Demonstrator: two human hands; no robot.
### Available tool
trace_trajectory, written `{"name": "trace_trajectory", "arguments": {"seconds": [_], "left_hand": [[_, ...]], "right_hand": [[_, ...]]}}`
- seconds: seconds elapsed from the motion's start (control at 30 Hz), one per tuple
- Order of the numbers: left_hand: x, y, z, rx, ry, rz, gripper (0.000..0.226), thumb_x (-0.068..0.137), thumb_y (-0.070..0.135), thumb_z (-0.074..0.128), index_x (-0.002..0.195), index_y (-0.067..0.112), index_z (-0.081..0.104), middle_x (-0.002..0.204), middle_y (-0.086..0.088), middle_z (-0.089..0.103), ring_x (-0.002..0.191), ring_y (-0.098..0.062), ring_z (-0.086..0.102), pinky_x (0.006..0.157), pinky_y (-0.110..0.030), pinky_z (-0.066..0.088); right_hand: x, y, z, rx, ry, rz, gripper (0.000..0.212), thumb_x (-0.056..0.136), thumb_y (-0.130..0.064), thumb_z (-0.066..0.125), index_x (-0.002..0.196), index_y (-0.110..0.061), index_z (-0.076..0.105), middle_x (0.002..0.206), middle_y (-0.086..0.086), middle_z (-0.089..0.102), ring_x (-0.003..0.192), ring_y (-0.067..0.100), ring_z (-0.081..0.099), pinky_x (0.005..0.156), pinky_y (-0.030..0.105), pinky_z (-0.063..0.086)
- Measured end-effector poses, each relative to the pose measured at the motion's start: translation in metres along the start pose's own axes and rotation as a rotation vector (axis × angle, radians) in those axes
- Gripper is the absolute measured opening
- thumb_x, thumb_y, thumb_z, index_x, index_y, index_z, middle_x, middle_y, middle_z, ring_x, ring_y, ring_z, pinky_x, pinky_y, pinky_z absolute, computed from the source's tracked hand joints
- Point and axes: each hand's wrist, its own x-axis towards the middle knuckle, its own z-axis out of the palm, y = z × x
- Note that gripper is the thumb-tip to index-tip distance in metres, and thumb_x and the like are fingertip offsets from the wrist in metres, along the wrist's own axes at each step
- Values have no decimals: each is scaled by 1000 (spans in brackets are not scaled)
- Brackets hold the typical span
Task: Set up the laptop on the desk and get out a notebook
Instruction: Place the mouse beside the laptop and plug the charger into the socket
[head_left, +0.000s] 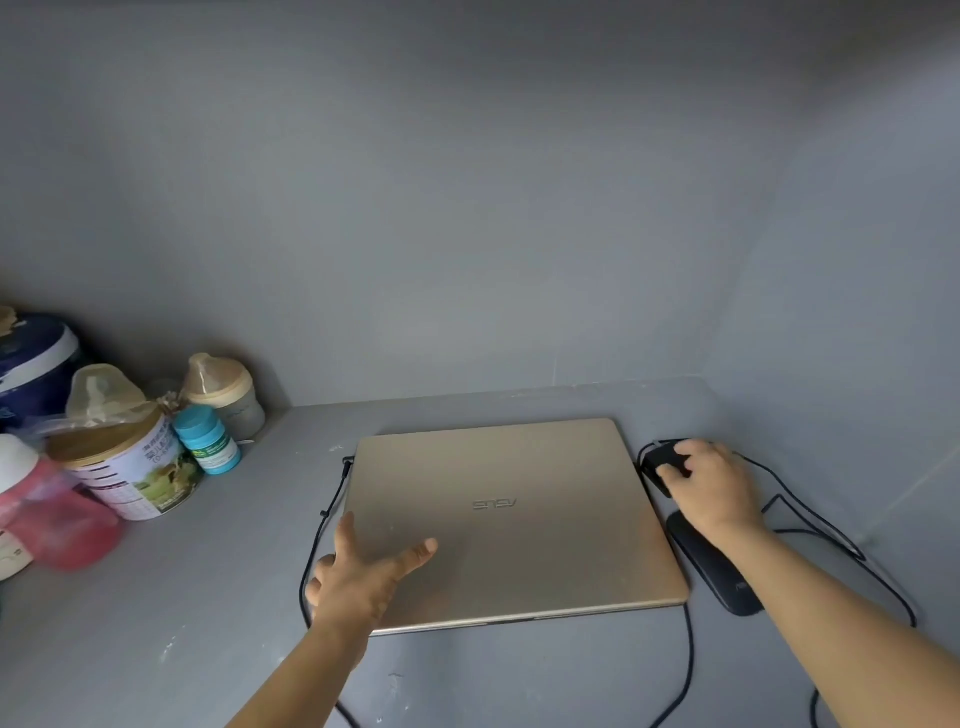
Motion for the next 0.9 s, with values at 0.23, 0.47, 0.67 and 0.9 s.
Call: {"name": "trace_trajectory", "arguments": {"seconds": [0.23,0.47,0.67,0.9], "left_hand": [[7,-2,12,70,74,6,109,59,58,79,144,43,13,146,-12,24,135,-30,17,115,-45,21],[10,-6,13,38,81,43,106,61,54,80,145,40,17,149,-10,24,137,-30,15,115,-45,21],[8,-11,9,-77,58,107,99,64,45,82,144,38,24,148,-6,25,138,-27,13,113,-44,22],[0,-26,-2,-134,55,101,96,60,42,86,141,34,34,146,-7,32,139,-30,19,114,-48,26]], "right_hand": [[24,8,-5,-208,-119,106,53,77,-38,68,117,-7,53,122,18,52,117,36,41,80,38,40],[31,13,9,-154,-249,132,44,66,-50,71,73,-9,58,76,8,64,77,30,61,62,30,48],[30,12,8,-72,-208,165,35,66,-28,77,62,-7,49,53,7,52,53,25,53,48,25,35],[28,4,-4,161,-40,129,50,69,-10,77,95,-2,35,81,18,55,70,33,56,51,32,37]]}}
